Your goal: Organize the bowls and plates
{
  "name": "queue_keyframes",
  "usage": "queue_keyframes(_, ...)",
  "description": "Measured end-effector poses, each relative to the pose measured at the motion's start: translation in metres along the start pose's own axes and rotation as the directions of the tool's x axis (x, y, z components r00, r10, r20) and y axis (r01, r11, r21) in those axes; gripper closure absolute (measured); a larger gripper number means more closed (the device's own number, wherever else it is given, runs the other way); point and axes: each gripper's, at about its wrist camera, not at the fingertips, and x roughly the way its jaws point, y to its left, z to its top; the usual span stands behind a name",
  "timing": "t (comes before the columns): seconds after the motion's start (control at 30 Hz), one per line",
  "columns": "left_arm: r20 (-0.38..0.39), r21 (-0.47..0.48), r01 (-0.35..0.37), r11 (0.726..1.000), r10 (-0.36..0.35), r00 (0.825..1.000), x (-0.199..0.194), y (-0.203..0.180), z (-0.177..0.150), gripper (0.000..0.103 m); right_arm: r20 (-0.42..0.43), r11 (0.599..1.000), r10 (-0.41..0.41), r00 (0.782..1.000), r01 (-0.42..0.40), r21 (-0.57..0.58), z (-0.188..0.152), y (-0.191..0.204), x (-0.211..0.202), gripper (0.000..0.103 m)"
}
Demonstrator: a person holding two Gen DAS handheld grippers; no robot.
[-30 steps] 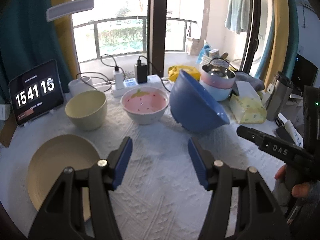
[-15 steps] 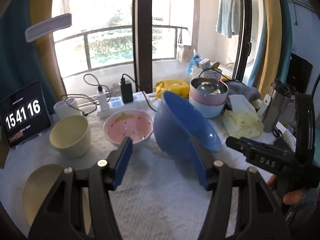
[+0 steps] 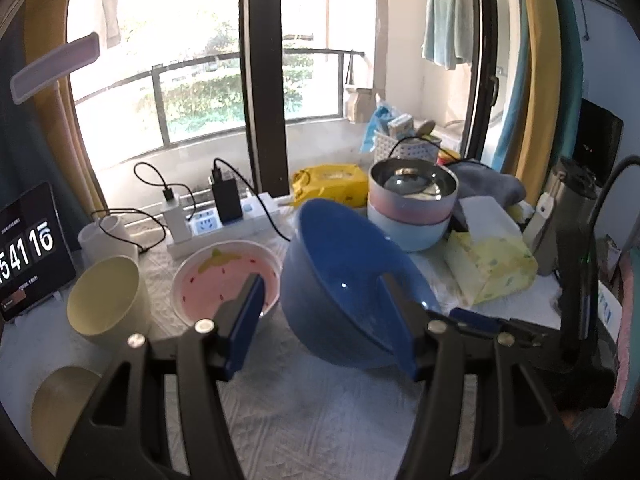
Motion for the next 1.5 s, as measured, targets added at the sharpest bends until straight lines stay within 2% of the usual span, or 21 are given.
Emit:
queue_keyframes(0.2,-0.039,0.003,-0.018,1.0,0.018,0.999,0.021,0.0,-0.004,0.043,-0.037,1.0,-0.011,0.999,0.012,0.006,-0.004,-0.007,0.015,0.055)
queue_keyframes(0.47,-0.059,0.041,-0.028,0.999,0.03,0.998,0.037,-0.003,-0.014,0.045,-0.033,1.0,-0.003,0.999,0.003,0.009,-0.002,-0.011,0.017,0.057)
queue_keyframes(0.5,-0.06,0.047,-0.026,0.999,0.029,0.998,0.038,-0.004,-0.015,0.047,-0.032,1.0,-0.003,0.999,0.003,0.006,-0.003,-0.011,0.017,0.061)
queue_keyframes(0.53,-0.064,0.051,-0.022,0.998,0.025,0.998,0.039,-0.005,-0.016,0.053,-0.031,1.0,-0.003,1.0,0.003,0.002,-0.003,-0.009,0.015,0.064)
queue_keyframes(0.6,-0.071,0.055,-0.019,0.998,0.023,0.997,0.04,-0.006,-0.018,0.055,-0.03,1.0,-0.006,1.0,0.005,-0.012,-0.004,-0.004,0.017,0.069)
queue_keyframes(0.73,-0.066,0.055,-0.025,0.998,0.029,0.997,0.037,-0.004,-0.019,0.065,-0.026,0.999,-0.007,1.0,0.006,-0.036,-0.011,0.002,0.012,0.083)
queue_keyframes(0.97,-0.089,0.039,-0.033,0.999,0.036,0.995,0.03,0.003,-0.025,0.069,-0.004,0.999,-0.017,1.0,0.017,-0.05,-0.017,0.009,0.0,0.085)
queue_keyframes(1.5,-0.068,0.013,-0.005,1.0,0.006,0.998,-0.008,0.011,-0.033,0.069,0.06,0.997,-0.018,0.998,0.022,-0.071,-0.026,0.025,-0.048,0.085)
